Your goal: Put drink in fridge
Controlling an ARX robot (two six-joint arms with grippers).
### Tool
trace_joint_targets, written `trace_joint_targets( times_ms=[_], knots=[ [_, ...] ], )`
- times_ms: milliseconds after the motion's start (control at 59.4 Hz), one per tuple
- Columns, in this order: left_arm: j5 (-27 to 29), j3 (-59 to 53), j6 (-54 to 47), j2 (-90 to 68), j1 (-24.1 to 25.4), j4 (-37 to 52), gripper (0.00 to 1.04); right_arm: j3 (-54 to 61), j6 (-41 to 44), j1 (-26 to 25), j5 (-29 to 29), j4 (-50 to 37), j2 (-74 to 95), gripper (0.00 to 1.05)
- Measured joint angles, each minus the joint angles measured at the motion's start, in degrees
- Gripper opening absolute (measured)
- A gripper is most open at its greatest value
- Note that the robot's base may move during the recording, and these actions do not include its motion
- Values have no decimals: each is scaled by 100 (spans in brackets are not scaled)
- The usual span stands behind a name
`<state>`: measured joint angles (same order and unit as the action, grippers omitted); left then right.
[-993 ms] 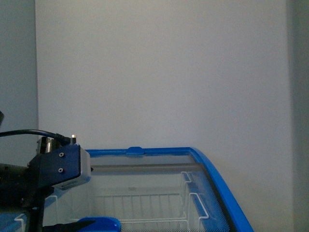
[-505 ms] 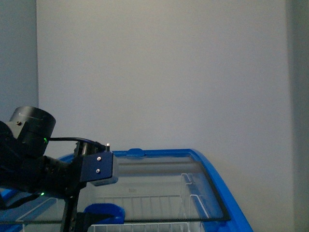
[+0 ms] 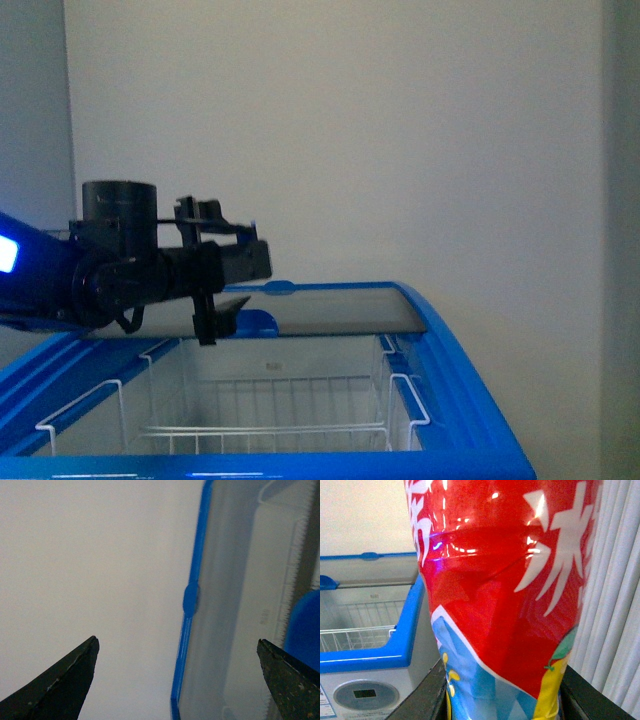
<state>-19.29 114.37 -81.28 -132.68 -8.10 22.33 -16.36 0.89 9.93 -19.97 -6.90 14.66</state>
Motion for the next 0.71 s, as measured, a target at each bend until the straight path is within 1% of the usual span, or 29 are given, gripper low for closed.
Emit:
trace_joint_targets(
  times_ms=[67,118,168,236,252,269,286,303,370,404,421,488,522,539,555,572,623,640,707],
  knots=[
    [243,-42,369,83,-24,61,97,0,0,0,-9,0,0,39],
    [560,-245,885,271,-48,22,97,0,0,-2,-7,0,0,39],
    [739,-503,1416,496,-59,-164,97,0,0,-2,-4,0,0,39],
    [778,-925,2120,850,-57,-387,97,0,0,0,-2,0,0,39],
    [822,-1134,2555,1029,-52,-470,97,0,0,0,-4,0,0,39],
    [839,-1233,2728,1115,-50,-511,97,0,0,0,-4,0,0,39],
    [852,-1456,3119,1314,-39,-603,97,0,0,0,-4,0,0,39],
    [852,-1572,3213,1419,-35,-634,97,0,0,-2,-2,0,0,39],
    [837,-2575,4885,2339,61,-682,97,0,0,0,-4,0,0,39],
    [811,-3143,5582,2889,146,-684,97,0,0,0,-2,0,0,39],
    [804,-3285,5772,3018,164,-654,97,0,0,0,-4,0,0,39],
    [551,-4559,7254,4249,361,-487,97,0,0,-2,-7,0,0,39],
    [474,-5217,7775,4889,431,-476,97,0,0,-2,-4,0,0,39],
    [393,-5707,8214,5368,476,-529,97,0,0,-2,-4,0,0,39],
    [398,-5864,8301,5515,483,-533,97,0,0,-2,-2,0,0,39],
    [597,-6225,8347,5834,466,-426,94,0,0,0,-2,0,0,39],
    [1102,-6780,8369,6284,433,-105,89,0,0,0,0,0,0,39],
    [1408,-7138,8349,6579,433,96,86,0,0,0,2,0,0,39],
    [1731,-7989,8273,7350,542,289,77,0,0,2,17,0,0,39]
  ],
)
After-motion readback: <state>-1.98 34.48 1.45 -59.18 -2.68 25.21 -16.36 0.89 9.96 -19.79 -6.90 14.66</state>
